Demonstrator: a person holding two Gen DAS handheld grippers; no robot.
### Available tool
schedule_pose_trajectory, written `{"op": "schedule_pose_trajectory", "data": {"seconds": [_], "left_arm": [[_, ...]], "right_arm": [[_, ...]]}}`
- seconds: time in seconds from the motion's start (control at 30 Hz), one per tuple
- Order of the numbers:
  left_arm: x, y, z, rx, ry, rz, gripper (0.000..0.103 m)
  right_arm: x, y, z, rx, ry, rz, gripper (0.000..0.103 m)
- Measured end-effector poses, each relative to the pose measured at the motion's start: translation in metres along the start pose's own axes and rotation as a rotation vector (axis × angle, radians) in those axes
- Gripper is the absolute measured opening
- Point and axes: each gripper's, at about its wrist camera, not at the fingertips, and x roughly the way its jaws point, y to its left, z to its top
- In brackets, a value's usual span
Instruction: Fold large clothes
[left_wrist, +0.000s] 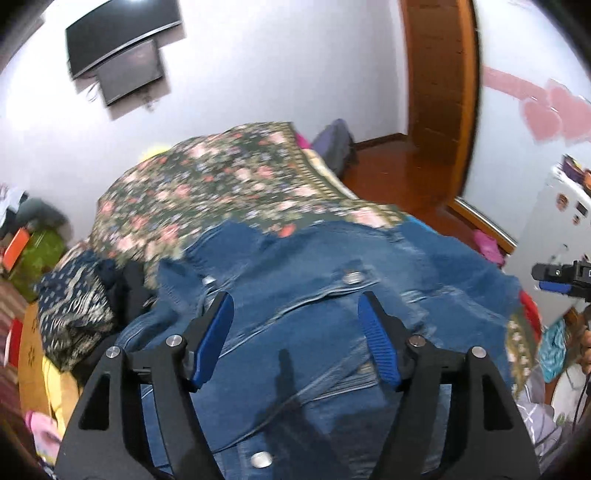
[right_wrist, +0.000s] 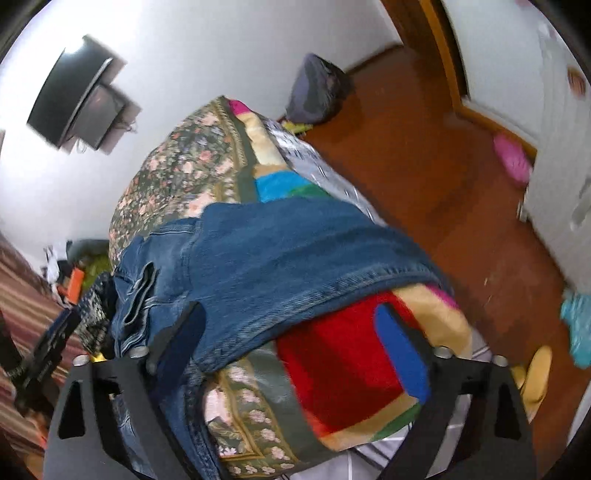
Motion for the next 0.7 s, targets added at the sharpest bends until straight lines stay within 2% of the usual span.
{"op": "schedule_pose_trajectory", "data": {"seconds": [0.1, 0.23, 0.3, 0.43, 0.6, 0.63, 0.7], "left_arm": [[0.005, 0.021, -0.007, -0.059, 0.026, 0.008, 0.069], [0.015, 0.048, -0.020, -0.162, 0.069, 0.014, 0.069], [0.019, 0.056, -0.025, -0.205, 0.087, 0.011, 0.069], [0.020, 0.069, -0.038, -0.281, 0.114, 0.018, 0.069], [0.017, 0.080, -0.052, -0.315, 0.130, 0.055, 0.069], [0.017, 0.082, -0.054, -0.319, 0.135, 0.063, 0.069], [0.017, 0.086, -0.059, -0.328, 0.141, 0.072, 0.069]], "right_arm": [[0.015, -0.018, 0.001, 0.105, 0.048, 0.074, 0.071], [0.017, -0.036, 0.005, 0.221, 0.029, 0.167, 0.070], [0.021, -0.044, 0.010, 0.264, 0.026, 0.175, 0.067], [0.037, -0.054, 0.019, 0.313, 0.023, 0.124, 0.059], [0.046, -0.056, 0.031, 0.316, 0.009, 0.058, 0.053], [0.046, -0.055, 0.033, 0.309, 0.005, 0.042, 0.050], [0.045, -0.052, 0.036, 0.284, -0.006, -0.008, 0.030]]}}
